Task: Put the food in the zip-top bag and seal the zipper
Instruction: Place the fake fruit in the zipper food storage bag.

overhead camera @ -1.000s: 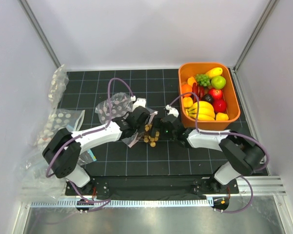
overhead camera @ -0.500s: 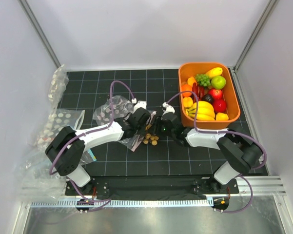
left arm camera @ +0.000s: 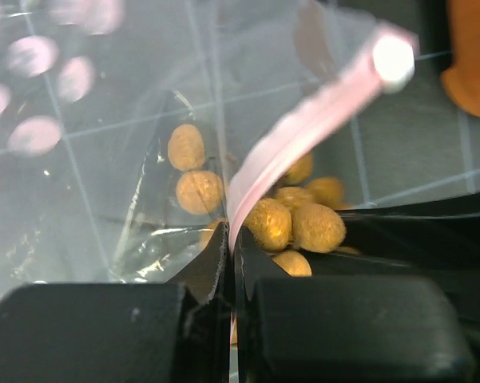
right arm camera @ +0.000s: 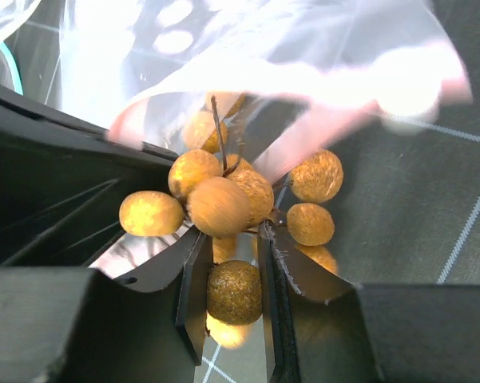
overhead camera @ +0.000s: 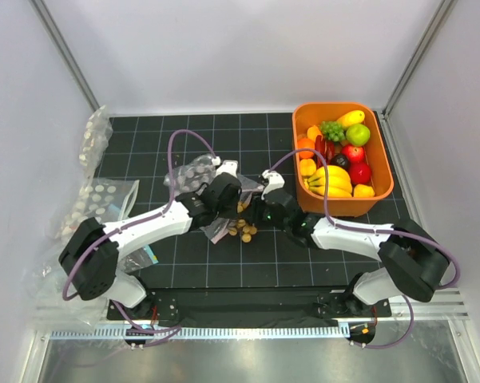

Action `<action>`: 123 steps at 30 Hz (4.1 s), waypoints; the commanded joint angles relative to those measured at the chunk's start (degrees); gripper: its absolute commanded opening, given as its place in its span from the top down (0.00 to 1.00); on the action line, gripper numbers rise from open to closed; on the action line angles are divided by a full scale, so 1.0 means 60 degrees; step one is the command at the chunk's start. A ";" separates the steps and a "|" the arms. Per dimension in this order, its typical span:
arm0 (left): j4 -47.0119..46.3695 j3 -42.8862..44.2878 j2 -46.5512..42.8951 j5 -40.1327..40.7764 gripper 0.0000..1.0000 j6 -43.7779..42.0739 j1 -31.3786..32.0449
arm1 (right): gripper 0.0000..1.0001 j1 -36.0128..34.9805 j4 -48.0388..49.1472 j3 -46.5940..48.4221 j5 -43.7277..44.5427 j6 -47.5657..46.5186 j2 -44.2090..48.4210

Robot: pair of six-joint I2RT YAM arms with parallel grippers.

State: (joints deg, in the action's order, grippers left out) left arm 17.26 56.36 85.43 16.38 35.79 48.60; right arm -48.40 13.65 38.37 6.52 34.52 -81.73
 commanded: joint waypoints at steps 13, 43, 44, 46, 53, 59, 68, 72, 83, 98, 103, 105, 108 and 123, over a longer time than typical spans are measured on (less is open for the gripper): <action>-0.0782 -0.0018 -0.1055 -0.0872 1.00 -0.0413 0.1070 | 0.98 -0.0297 -0.0004 0.0402 0.0904 -0.0275 0.0760; -0.2143 -0.0808 -0.3061 -0.3199 1.00 0.0231 0.1055 | 0.99 -0.0268 -0.0649 0.0050 0.1415 -0.0422 0.2109; -0.2202 -0.0824 -0.3090 -0.3272 1.00 0.0289 0.1055 | 0.99 -0.0297 -0.0678 0.0065 0.1475 -0.0378 0.2080; -0.2523 -0.0940 -0.3076 -0.3783 1.00 0.0421 0.1055 | 0.99 -0.0283 -0.0664 0.0050 0.1665 -0.0232 0.2079; -0.3212 -0.0809 -0.2140 -0.5000 1.00 0.0729 0.1055 | 0.99 -0.0224 -0.1146 0.0226 0.2238 0.0134 0.1904; -0.3169 -0.0881 -0.2269 -0.4490 1.00 0.0481 0.1055 | 0.99 -0.0034 -0.1702 0.0562 0.2368 0.0354 0.1333; -0.2993 -0.1336 -0.3413 -0.3316 1.00 0.0099 0.1055 | 0.99 0.0084 -0.2640 0.1178 0.2589 0.0589 0.0425; -0.2630 -0.1249 -0.2990 -0.2181 1.00 0.0085 0.1055 | 0.99 0.0113 -0.2554 0.1091 0.2502 0.0487 0.0701; -0.2598 -0.0707 -0.1128 -0.0330 1.00 -0.0018 0.1055 | 0.99 0.0098 -0.0869 0.0139 0.0848 0.0281 0.1713; -0.4457 -0.1570 -0.1713 -0.2537 1.00 -0.0106 0.1055 | 0.99 0.0098 0.0362 0.0226 -0.0721 0.0794 0.0336; -0.4489 -0.1703 -0.1743 -0.3114 1.00 -0.0150 0.1055 | 0.99 0.0098 0.0566 -0.0095 -0.0517 0.0808 0.0949; -0.3906 -0.1513 -0.1423 -0.2427 1.00 -0.0179 0.1055 | 0.99 0.0098 0.0683 -0.0257 -0.0399 0.0809 0.1402; -0.3783 -0.1438 -0.0910 -0.1574 1.00 -0.0121 0.1055 | 0.99 0.0098 0.0568 -0.0521 0.0185 0.0809 0.1829; -0.3887 -0.0985 0.1582 -0.0578 1.00 0.0700 0.1055 | 0.27 0.0098 -0.0810 -0.0550 0.1710 0.1219 0.1989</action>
State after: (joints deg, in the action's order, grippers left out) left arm -6.09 48.97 94.65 10.57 39.35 54.26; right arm -46.76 3.46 32.34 16.10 39.97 -74.11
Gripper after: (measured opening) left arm 0.017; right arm 0.717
